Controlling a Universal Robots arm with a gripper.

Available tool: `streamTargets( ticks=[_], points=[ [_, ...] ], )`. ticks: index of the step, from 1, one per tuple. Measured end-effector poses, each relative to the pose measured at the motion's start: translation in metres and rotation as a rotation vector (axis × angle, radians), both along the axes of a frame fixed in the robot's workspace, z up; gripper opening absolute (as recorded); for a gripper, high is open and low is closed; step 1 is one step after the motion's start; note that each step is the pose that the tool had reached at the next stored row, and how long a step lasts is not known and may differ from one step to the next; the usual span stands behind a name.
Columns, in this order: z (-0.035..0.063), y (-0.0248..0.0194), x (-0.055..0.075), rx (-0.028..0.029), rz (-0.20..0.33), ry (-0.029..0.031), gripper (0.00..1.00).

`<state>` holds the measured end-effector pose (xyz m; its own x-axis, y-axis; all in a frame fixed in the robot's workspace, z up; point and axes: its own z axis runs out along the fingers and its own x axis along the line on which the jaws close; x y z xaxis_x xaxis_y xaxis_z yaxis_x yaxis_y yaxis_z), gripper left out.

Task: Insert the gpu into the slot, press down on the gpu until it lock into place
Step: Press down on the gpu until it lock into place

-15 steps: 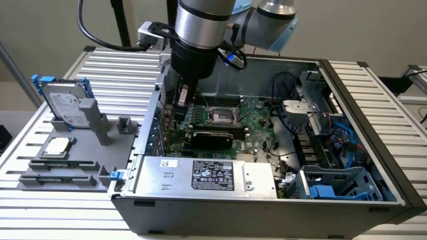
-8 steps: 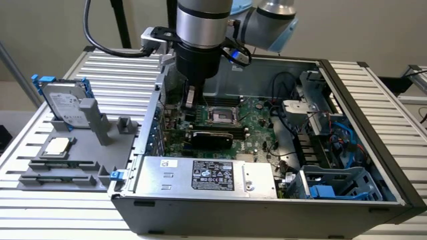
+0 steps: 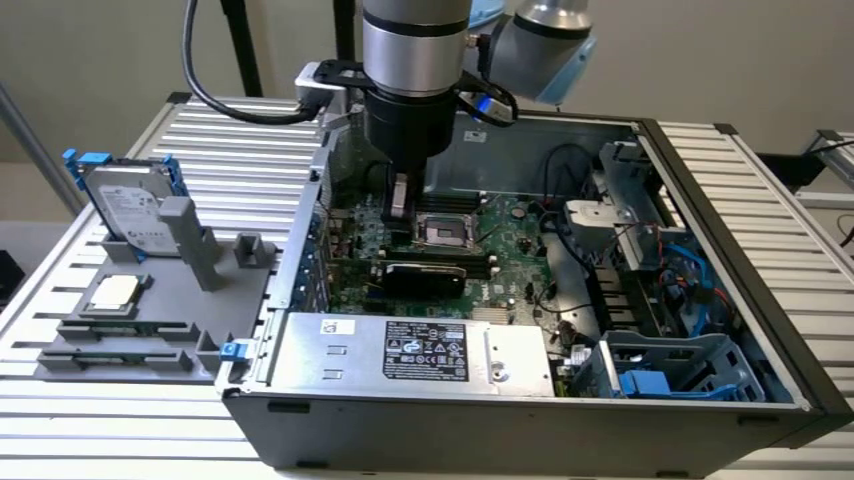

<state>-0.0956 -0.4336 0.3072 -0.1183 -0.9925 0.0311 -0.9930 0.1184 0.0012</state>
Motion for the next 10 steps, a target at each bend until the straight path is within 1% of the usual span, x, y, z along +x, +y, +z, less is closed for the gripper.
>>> streamTargets(
  ticks=[2, 10],
  points=[
    [0.0012, -0.0005, 0.0037, -0.0001, 0.0, -0.0003, 0.11],
    [0.0012, -0.0005, 0.0038, 0.0003, 0.0, 0.0005, 0.11]
  ],
)
